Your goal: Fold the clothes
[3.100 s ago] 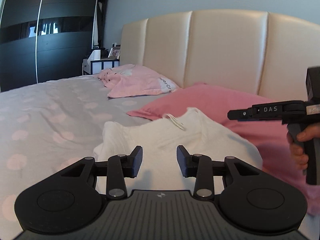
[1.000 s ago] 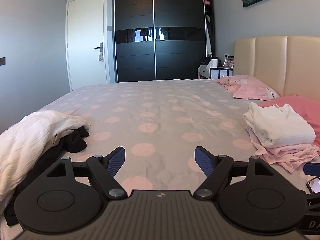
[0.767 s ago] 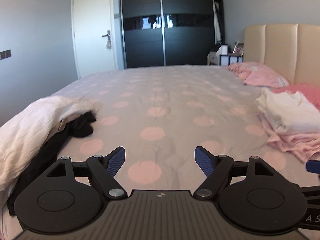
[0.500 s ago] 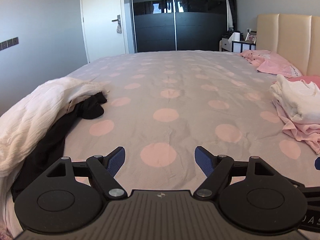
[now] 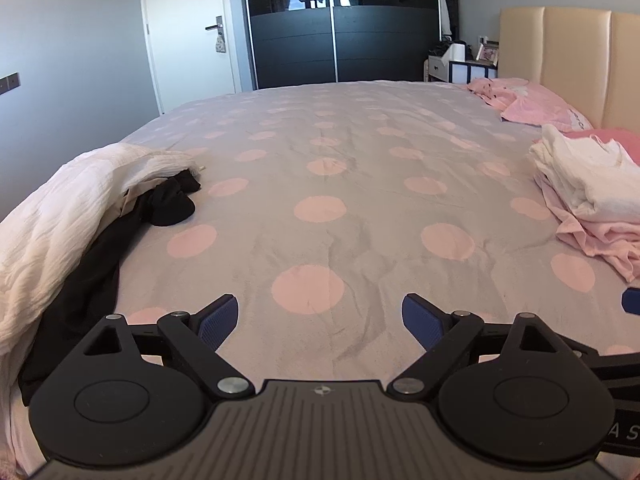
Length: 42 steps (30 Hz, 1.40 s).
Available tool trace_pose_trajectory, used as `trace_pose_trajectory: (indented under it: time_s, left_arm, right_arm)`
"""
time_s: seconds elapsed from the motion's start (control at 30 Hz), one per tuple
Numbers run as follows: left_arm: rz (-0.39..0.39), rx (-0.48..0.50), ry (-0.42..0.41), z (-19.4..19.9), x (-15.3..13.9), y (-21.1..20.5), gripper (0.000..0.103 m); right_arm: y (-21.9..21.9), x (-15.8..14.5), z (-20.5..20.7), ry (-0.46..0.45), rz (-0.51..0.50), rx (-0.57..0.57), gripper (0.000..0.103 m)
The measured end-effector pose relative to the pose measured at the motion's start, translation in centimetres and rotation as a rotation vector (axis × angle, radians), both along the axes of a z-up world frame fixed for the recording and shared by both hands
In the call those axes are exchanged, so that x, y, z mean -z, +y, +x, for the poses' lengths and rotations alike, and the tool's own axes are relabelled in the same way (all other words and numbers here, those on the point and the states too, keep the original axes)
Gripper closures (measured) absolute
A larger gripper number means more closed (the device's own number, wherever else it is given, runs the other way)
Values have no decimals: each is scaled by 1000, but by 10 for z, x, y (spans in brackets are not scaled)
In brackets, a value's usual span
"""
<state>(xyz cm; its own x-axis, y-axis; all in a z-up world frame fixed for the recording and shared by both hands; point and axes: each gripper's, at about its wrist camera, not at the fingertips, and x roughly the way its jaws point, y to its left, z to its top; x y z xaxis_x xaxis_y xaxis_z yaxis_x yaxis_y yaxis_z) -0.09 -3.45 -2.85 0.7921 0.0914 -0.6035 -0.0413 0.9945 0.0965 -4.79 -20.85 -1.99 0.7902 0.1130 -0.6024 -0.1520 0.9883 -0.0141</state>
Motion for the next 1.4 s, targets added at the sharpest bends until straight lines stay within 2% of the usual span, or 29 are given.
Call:
trace_pose_trajectory:
  time_s: [0.03, 0.07, 0.37, 0.8, 1.4]
  left_arm:
    - [-1, 2, 1, 0, 0, 0, 10]
    - [-5, 4, 0, 0, 0, 0, 0]
    - [-4, 24, -16, 0, -3, -6, 0]
    - [30, 46, 7, 1, -5, -10, 0]
    - [25, 49, 20, 2, -4, -9, 0]
  right_arm:
    - [0, 0, 0, 1, -2, -1, 3]
    - [0, 0, 0, 3, -1, -1, 3]
    - [-1, -1, 1, 1, 12, -3, 3]
    - [2, -1, 0, 7, 5, -7, 3]
    - [3, 0, 1, 11, 2, -4, 3]
